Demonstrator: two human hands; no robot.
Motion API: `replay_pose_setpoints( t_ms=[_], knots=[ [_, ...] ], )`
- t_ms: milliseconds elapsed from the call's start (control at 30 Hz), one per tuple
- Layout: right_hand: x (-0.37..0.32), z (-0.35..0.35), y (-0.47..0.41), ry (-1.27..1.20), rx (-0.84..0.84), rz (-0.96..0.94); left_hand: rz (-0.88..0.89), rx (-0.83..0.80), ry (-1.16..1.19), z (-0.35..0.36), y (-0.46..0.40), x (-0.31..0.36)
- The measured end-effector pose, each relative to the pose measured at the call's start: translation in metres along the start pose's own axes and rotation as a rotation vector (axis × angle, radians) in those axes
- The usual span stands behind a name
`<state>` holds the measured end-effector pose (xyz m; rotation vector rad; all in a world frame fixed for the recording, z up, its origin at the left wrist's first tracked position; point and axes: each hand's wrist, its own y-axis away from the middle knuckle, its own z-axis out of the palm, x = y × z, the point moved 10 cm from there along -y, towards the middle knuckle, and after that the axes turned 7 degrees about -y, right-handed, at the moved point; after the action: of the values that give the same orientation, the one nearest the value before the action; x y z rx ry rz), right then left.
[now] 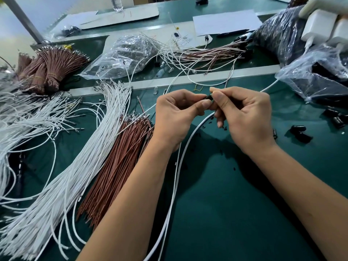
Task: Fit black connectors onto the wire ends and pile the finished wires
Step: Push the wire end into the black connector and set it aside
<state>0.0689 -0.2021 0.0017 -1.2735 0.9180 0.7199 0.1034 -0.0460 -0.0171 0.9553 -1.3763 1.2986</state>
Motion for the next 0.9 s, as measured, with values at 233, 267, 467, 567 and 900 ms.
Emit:
replay_pose_setpoints(
  t_ms=[233, 267, 467, 567, 900],
  knots=[
    [-0.001, 0.001, 0.000, 0.003, -0.001, -0.007, 0.005, 0.012, -0.001, 0.000, 0.001, -0.001],
    [0.000, 0.002, -0.001, -0.007, -0.009, 0.009, 0.006, 0.014, -0.013, -0.001, 0.001, -0.001],
    [0.019, 0.006, -0.005, -0.247, -0.022, 0.246, 0.038, 0.048, -0.121, 0.001, 0.000, 0.009],
    [0.023, 0.007, -0.008, -0.320, -0.055, 0.348, 0.060, 0.049, -0.237, 0.001, 0.001, 0.017],
    [0.029, -0.074, -0.100, -0.445, 0.316, 0.491, -0.040, -0.097, -0.498, 0.013, -0.050, 0.054]
  ],
)
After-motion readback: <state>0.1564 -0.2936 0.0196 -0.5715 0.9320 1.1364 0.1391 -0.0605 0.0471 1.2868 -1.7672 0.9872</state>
